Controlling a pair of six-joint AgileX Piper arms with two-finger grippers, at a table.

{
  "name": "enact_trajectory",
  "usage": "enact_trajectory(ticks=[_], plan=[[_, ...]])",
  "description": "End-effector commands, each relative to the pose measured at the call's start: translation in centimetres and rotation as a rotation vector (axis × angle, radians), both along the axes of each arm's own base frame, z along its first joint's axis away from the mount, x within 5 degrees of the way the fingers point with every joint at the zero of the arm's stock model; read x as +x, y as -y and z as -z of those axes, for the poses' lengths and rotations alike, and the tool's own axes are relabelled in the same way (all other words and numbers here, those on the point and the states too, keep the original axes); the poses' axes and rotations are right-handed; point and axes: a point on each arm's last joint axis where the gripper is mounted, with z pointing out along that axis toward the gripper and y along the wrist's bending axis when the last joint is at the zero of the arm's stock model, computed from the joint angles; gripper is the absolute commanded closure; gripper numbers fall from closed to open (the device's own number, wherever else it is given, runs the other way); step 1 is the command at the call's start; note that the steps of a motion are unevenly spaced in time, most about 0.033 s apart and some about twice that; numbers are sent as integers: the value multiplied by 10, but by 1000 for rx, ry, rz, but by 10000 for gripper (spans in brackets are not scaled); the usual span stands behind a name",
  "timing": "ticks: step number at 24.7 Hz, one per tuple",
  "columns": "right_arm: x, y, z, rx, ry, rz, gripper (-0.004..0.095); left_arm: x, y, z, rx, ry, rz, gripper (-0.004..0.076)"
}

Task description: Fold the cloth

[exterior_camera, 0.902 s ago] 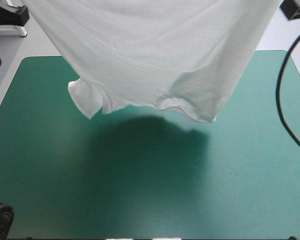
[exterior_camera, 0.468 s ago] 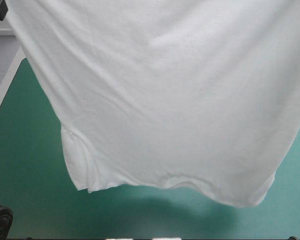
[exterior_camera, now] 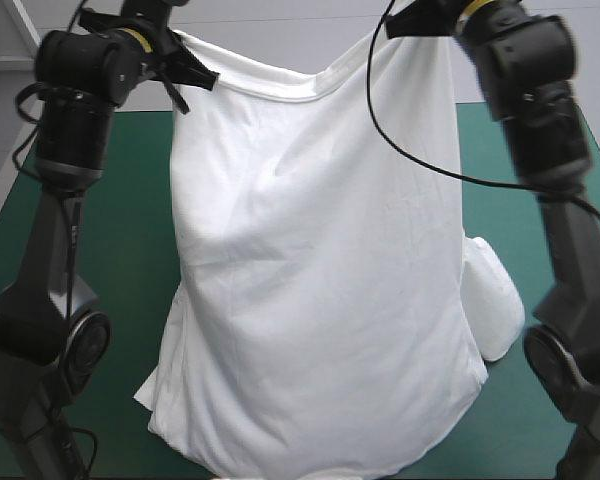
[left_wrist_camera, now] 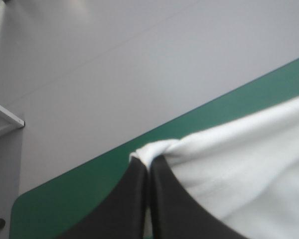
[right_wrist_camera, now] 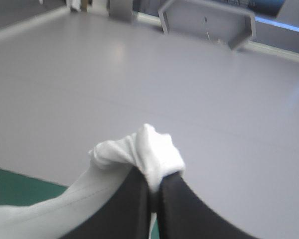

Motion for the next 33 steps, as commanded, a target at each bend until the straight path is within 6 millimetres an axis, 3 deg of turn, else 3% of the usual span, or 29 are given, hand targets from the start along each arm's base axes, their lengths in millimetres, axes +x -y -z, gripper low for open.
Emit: enact_trajectory(ticks=[1,8,10,15,19,22,23,24,25,26,27,28,29,32,33], plan=[[26,-5,12,-25,62,41,922,15,1,1,-40,77,4,734],[108,-30,108,25,-112,84,922,94,-6,71,-153,41,12,734],[132,-33,142,25,-154,108,922,123,-11,105,-174,26,-2,734],[156,-39,187,-17,-204,138,922,154,-8,158,-162,-15,-12,734],[159,-39,198,54,-257,142,911,164,-3,182,-218,-59,-11,689],[153,-34,189,116,-303,120,759,161,-3,180,-245,-78,-14,503],[143,-28,174,141,-327,119,545,153,-3,171,-256,-118,-10,342],[138,-26,168,143,-338,134,446,149,-4,165,-252,-135,-10,287],[122,-20,146,141,-351,150,217,134,-7,150,-233,-192,-14,201],[113,-15,133,138,-351,160,131,125,-8,140,-225,-219,-16,191],[89,-8,108,110,-373,171,38,104,-12,120,-209,-278,-19,201],[78,-5,99,100,-389,177,32,96,-14,113,-202,-305,-20,208],[50,0,78,67,-434,185,48,73,-17,97,-188,-380,-23,218],[-1,-9,37,134,-417,-17,124,36,-20,62,-259,-367,-6,231],[-15,-9,31,148,-424,-51,143,25,-22,58,-258,-380,-5,231]])
